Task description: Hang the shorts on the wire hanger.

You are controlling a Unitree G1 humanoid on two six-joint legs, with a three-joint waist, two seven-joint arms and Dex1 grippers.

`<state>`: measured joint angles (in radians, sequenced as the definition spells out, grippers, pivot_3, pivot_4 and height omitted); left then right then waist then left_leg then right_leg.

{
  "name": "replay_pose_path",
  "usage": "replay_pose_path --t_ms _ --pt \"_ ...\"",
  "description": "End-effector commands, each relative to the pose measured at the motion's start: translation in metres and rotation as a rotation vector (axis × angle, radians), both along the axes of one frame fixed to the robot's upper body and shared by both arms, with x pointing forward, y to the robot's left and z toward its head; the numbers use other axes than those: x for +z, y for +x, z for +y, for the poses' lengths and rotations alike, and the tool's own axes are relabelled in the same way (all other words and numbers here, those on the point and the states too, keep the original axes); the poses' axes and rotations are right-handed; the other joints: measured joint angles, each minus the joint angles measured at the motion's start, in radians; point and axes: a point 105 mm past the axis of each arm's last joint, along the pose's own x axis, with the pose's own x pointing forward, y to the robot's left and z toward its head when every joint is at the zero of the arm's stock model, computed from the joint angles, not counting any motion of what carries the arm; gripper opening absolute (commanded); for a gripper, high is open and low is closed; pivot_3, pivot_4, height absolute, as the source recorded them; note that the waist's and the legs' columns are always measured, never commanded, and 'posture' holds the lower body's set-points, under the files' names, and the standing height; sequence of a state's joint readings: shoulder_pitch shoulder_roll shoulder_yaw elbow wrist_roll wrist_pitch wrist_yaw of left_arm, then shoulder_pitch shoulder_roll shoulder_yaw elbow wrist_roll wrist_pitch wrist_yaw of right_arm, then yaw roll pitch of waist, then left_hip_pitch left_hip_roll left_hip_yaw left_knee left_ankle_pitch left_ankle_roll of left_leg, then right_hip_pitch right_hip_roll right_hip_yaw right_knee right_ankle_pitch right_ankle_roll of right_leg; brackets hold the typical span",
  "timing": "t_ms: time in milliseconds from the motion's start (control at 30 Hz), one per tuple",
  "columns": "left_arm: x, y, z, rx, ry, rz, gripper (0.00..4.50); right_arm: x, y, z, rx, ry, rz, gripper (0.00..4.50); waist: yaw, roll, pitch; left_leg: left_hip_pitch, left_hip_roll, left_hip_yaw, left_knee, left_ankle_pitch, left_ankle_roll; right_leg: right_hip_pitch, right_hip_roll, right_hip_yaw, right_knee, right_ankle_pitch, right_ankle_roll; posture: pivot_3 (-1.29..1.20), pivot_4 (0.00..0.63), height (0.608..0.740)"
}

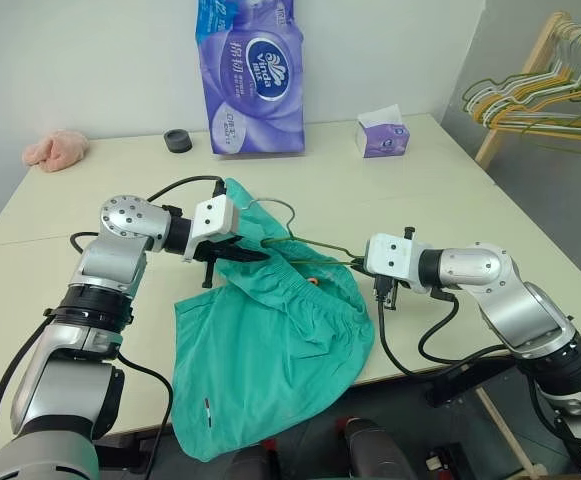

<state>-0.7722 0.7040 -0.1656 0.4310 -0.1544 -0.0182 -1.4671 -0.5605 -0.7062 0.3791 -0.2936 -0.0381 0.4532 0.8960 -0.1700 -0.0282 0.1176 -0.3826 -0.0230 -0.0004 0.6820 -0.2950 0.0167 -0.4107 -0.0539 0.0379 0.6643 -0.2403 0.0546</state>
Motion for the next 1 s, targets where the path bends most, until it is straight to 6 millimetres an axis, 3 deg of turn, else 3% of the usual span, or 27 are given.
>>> replay_pose_path --t_ms 33,233,333,400,433,500,633,700,767,900,1000 --pt "0.005 -0.001 -0.007 -0.005 -0.045 -0.002 0.01 0.024 -0.015 0.014 0.130 0.026 -0.097 0.00 0.001 0.000 0.000 0.000 0.000 0.000 0.000 0.000 0.000 0.000 0.000 0.000 0.000 0.000 0.000 -0.20 0.061 0.740" --pt "0.000 0.004 0.003 0.055 -0.036 -0.005 0.00 0.013 -0.009 -0.028 0.052 -0.042 -0.058 1.71 0.004 0.000 0.000 0.000 0.000 0.000 0.000 0.000 0.000 0.000 0.000 0.000 0.000 0.000 0.000 -0.20 0.066 0.740" --pt "0.001 0.006 0.006 0.081 -0.043 -0.014 0.00 0.004 -0.004 -0.071 -0.079 -0.098 -0.022 2.71 0.007 0.000 0.000 0.000 0.000 0.000 0.000 0.000 0.000 0.001 0.000 0.000 0.000 0.000 0.000 -0.19 0.068 0.740" --pt "0.001 0.006 0.008 0.094 -0.048 -0.018 0.00 -0.004 -0.011 -0.101 -0.186 -0.074 0.076 3.49 0.008 0.000 0.000 0.000 0.000 0.000 0.000 0.000 0.000 0.001 0.000 0.000 -0.001 0.000 0.000 -0.20 0.071 0.740" --pt "0.001 0.006 0.009 0.098 -0.048 -0.020 0.00 -0.006 -0.017 -0.106 -0.217 -0.027 0.134 3.80 0.009 0.000 0.000 0.000 0.000 0.000 0.000 0.000 0.000 0.001 0.000 0.000 0.000 0.000 0.000 -0.21 0.073 0.740" --pt "0.001 0.007 0.009 0.101 -0.051 -0.021 0.00 -0.007 -0.036 -0.094 -0.203 0.102 0.263 4.48 0.007 0.000 0.000 0.000 0.001 -0.001 0.000 0.000 0.000 0.001 0.000 0.000 0.000 0.000 0.000 -0.21 0.075 0.740" --pt "0.003 0.009 0.006 0.102 -0.060 -0.029 0.00 -0.002 -0.063 -0.055 -0.152 0.313 0.412 4.48 -0.006 0.000 0.000 0.002 0.002 -0.001 0.000 0.000 0.000 0.001 0.000 0.001 0.001 0.000 0.000 -0.22 0.078 0.740" --pt "0.004 0.010 0.004 0.098 -0.068 -0.035 0.00 -0.009 -0.069 -0.042 -0.170 0.351 0.453 4.48 -0.005 0.000 0.000 0.001 0.002 -0.002 0.000 0.000 0.000 0.001 0.000 0.001 0.001 0.000 0.000 -0.22 0.078 0.740" --pt "0.006 0.011 0.002 0.096 -0.074 -0.038 0.00 -0.016 -0.072 -0.036 -0.187 0.346 0.461 4.48 0.001 0.000 0.000 0.001 0.001 -0.002 0.000 0.000 0.000 0.002 0.000 0.000 0.000 0.000 0.000 -0.22 0.078 0.740" --pt "0.006 0.010 -0.002 0.082 -0.077 -0.040 0.00 -0.043 -0.058 -0.037 -0.361 0.342 0.437 4.48 0.005 -0.002 -0.002 0.001 0.000 -0.001 0.000 0.000 0.000 0.002 -0.001 0.001 0.000 0.000 0.000 -0.22 0.084 0.740" --pt "0.006 0.010 -0.003 0.080 -0.078 -0.040 0.00 -0.047 -0.058 -0.029 -0.363 0.359 0.449 4.48 0.006 -0.002 -0.002 0.001 0.000 -0.001 0.001 0.000 0.000 0.002 -0.001 0.001 0.000 0.000 0.000 -0.22 0.086 0.740"
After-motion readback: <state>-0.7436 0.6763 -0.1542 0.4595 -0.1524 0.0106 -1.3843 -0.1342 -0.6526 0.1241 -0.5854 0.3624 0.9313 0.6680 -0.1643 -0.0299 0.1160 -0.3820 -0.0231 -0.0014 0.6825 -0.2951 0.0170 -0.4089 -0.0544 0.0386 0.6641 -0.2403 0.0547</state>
